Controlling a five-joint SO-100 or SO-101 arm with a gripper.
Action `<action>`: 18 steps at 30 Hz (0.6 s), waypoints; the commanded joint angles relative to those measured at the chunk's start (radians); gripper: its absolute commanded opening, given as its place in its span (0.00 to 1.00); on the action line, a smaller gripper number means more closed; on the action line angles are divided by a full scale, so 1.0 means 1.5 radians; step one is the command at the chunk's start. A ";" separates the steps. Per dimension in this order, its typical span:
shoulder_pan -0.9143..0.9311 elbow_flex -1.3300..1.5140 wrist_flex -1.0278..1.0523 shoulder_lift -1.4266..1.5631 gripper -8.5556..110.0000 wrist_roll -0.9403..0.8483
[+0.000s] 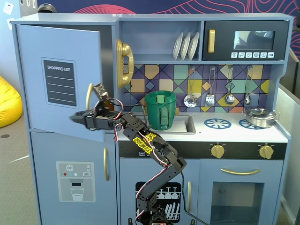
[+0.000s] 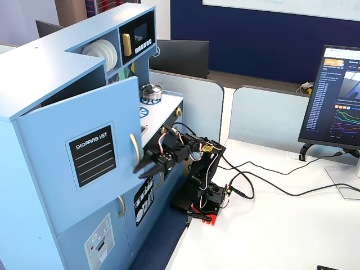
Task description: Close the left cabinet door
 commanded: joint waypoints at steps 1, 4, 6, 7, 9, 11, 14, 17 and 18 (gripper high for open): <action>0.080 -0.009 -0.022 0.018 0.07 0.049; 0.135 -0.009 -0.039 0.005 0.07 0.063; 0.172 -0.008 -0.042 -0.004 0.07 0.069; 0.188 -0.006 -0.044 -0.008 0.07 0.071; 0.218 -0.001 -0.062 -0.017 0.07 0.074; 0.239 0.003 -0.082 -0.028 0.07 0.071; 0.267 0.008 -0.100 -0.046 0.07 0.049; 0.287 0.008 -0.102 -0.057 0.07 0.047; 0.290 0.009 -0.102 -0.058 0.07 0.047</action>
